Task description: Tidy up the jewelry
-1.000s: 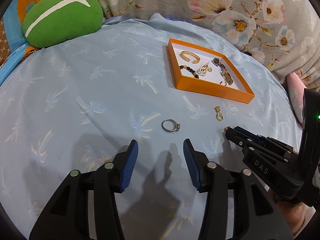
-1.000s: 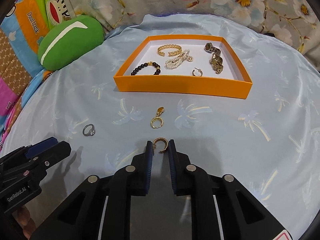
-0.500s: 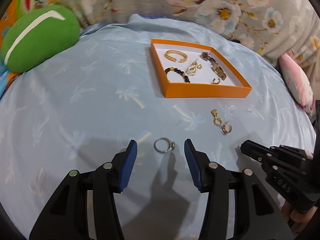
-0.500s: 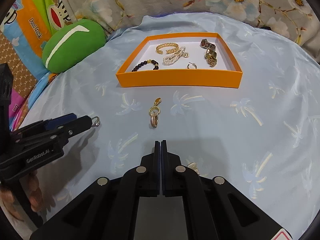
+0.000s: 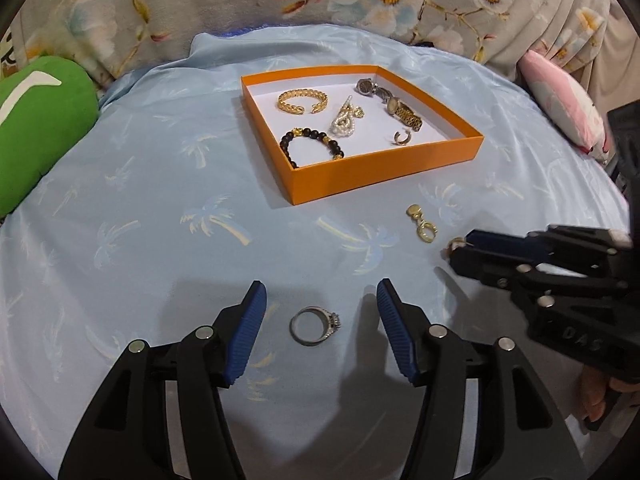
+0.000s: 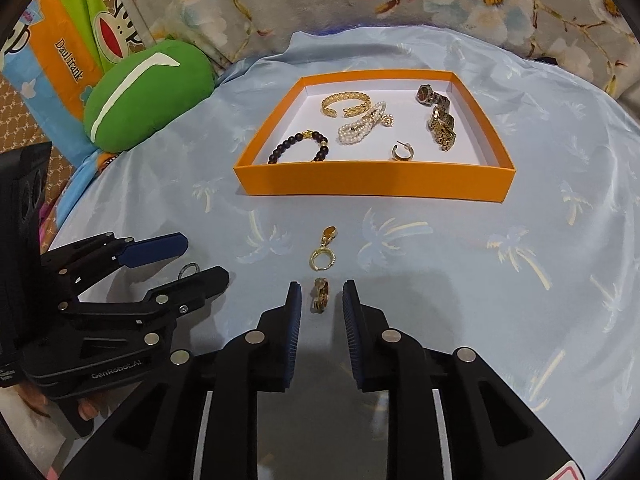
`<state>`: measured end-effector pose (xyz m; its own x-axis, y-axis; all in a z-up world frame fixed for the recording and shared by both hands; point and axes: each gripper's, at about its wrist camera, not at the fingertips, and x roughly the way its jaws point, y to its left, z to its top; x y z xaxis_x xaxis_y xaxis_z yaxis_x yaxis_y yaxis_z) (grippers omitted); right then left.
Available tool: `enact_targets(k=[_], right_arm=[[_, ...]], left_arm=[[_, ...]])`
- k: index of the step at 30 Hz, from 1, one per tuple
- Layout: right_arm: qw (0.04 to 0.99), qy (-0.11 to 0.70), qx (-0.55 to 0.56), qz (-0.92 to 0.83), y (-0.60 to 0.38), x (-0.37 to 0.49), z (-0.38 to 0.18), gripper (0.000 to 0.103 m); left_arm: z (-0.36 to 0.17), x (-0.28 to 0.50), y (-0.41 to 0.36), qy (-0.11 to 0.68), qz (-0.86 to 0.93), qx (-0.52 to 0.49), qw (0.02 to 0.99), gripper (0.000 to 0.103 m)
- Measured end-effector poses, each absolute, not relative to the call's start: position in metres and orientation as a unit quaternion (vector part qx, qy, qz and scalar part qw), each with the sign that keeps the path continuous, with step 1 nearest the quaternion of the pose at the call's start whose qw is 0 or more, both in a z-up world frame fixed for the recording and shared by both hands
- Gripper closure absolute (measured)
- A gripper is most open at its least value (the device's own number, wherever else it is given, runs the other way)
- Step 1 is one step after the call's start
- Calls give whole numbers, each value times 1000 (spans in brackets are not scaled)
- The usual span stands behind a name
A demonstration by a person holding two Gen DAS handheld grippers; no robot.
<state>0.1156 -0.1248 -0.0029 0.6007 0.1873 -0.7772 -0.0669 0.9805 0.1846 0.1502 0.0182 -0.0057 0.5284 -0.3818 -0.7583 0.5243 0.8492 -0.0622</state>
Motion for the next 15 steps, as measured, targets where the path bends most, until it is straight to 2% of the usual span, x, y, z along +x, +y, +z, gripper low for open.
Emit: enact_targets(k=[4,10,15], right_arm=[[892,442,72,70,-126,116,-4,99],[892,439,88,67,-135,108,1,99],[891,439,93,69,-136,101,3,99]], left_arm=[[-6,152,18,412,-265,84,868,48],[-6,148,16,409,-276,85,865,52],[-6,140,12,408,-290,81,862,72]])
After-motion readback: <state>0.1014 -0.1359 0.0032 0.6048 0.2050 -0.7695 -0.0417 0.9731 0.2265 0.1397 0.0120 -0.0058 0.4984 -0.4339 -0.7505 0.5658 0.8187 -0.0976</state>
